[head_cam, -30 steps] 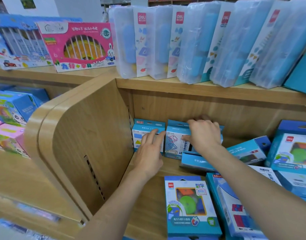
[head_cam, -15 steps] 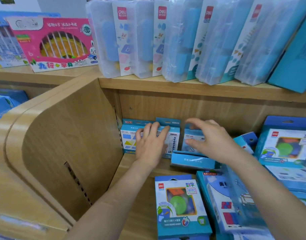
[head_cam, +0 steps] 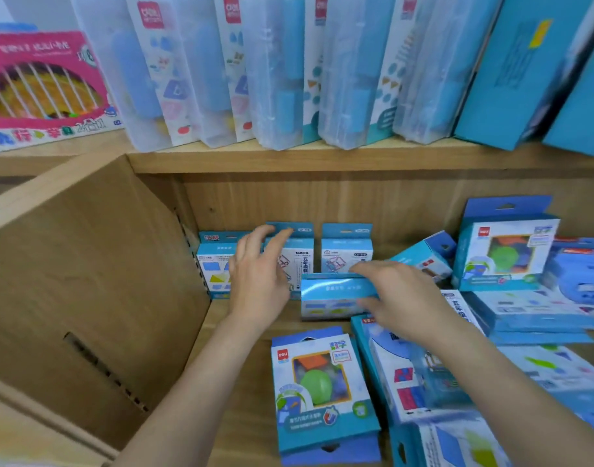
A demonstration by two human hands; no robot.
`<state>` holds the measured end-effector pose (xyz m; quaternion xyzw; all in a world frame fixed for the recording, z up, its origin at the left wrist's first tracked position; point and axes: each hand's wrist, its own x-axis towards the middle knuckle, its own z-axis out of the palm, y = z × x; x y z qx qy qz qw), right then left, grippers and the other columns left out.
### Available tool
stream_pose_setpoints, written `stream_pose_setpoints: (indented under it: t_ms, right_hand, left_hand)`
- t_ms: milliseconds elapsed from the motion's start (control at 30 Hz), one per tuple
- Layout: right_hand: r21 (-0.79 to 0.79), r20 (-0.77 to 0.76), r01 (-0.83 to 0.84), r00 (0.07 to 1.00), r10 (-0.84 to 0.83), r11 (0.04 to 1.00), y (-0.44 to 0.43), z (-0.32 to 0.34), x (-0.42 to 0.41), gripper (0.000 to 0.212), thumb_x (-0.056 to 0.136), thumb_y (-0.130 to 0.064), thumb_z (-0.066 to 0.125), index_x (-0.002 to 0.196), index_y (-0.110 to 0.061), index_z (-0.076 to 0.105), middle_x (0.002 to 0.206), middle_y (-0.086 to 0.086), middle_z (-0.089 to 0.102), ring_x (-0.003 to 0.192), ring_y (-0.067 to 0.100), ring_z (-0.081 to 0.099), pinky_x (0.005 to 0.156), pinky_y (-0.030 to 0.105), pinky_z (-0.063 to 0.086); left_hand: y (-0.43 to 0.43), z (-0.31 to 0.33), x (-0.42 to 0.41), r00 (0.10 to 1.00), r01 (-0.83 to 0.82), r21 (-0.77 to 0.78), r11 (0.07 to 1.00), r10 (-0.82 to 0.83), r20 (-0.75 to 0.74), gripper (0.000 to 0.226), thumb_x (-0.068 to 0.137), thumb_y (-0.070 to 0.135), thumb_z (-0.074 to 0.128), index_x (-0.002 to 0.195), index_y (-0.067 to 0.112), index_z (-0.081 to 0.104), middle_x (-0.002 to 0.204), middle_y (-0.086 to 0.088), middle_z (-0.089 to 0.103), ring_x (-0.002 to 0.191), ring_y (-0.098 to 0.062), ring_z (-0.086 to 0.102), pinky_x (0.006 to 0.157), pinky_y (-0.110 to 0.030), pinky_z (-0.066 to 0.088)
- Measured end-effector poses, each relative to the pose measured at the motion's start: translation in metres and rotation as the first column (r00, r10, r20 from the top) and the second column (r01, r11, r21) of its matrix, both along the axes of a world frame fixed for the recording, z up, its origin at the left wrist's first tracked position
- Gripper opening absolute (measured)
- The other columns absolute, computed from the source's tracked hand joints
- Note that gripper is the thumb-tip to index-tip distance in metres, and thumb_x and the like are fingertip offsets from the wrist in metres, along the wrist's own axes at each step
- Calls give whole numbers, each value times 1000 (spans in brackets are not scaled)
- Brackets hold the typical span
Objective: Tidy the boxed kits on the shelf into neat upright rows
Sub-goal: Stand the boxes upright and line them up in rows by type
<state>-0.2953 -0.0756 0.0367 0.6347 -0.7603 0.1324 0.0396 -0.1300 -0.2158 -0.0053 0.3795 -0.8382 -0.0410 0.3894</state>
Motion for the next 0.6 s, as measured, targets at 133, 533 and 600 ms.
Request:
stream_pose_setpoints:
  t_ms: [133,533,600]
  right_hand:
    - [-164,437,34,898,42,986,13,18,-17,36,80,-23,74,110,-32,59,103,-9,67,96,12,62,83,33,50]
    - [-205,965,657,12,262,726,45,21,-53,22,87,-20,67,107,-15,60,87,2,68,67,9,59,51,19,45]
    - [-211,959,717,19,284,664,52,18,-57,20,88,-23,66,105,-19,58,86,-2,68,69,7,59,50,18,45]
  left_hand:
    - [20,8,8,919,203,316,927,-69,-389,46,83,-10,50,110,25,63,111,4,61,97,-7,58,82,-16,46]
    - [20,18,-42,986,125,201,971,-145,85,45,86,8,56,131,16,54,131,-3,56,116,-25,47,100,-26,30]
    - [17,19,-53,980,100,204,974,-133,150,49,88,16,58,136,17,48,134,-4,53,120,-27,43,102,-32,32]
